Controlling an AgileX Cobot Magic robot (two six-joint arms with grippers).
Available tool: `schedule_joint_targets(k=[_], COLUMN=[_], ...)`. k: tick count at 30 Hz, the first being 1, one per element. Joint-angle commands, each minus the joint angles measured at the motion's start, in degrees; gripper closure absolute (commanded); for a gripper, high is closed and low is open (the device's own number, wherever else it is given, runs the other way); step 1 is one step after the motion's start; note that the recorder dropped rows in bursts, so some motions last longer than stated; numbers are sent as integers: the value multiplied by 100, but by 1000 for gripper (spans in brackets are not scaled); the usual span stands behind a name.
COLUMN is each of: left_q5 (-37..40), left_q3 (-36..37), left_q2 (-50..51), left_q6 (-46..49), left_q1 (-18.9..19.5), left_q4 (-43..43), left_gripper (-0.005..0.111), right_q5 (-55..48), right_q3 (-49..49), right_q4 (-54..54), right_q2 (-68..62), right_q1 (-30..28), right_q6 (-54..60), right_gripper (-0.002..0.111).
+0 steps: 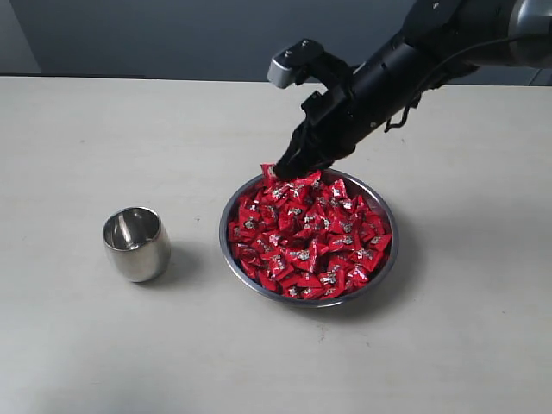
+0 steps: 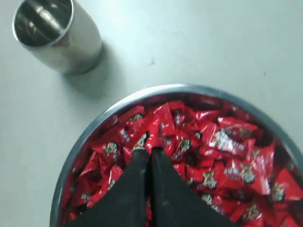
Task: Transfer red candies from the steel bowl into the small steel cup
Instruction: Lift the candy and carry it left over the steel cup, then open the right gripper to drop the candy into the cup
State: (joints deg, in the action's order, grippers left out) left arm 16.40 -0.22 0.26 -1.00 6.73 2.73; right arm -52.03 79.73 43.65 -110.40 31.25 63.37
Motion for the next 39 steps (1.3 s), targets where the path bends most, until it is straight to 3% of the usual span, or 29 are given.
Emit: schedule_joint_targets(k=[1,7,16,21,27,39], left_q5=[-11,-11,-11,-11,-11,-11], left_q3=[22,22,22,22,22,22], left_q2=[-26,-26,-26,-26,-26,-26], left_q6=[-11,-11,-11,-11,-11,-11], left_q1=[3,3,3,3,3,3], left_q4=[-16,-16,-16,-16,-16,-16], left_gripper=[106,106,106,106,106,106], right_q5=[-23,-225,-271,-375,-503,-407], right_q3=[565,1296,2276,2696,2996,3021], right_q4=[-294,-447,-1246,-1259,-1785,-1489], right_q2=[0,-420,-1082,-1307,-1657,-1796], right_q1=[389,1058,1813,2107,2288,2317], right_q6=[110,10,-1420,-1651,-2166,-2226], right_gripper=[109,109,109,109,109,109])
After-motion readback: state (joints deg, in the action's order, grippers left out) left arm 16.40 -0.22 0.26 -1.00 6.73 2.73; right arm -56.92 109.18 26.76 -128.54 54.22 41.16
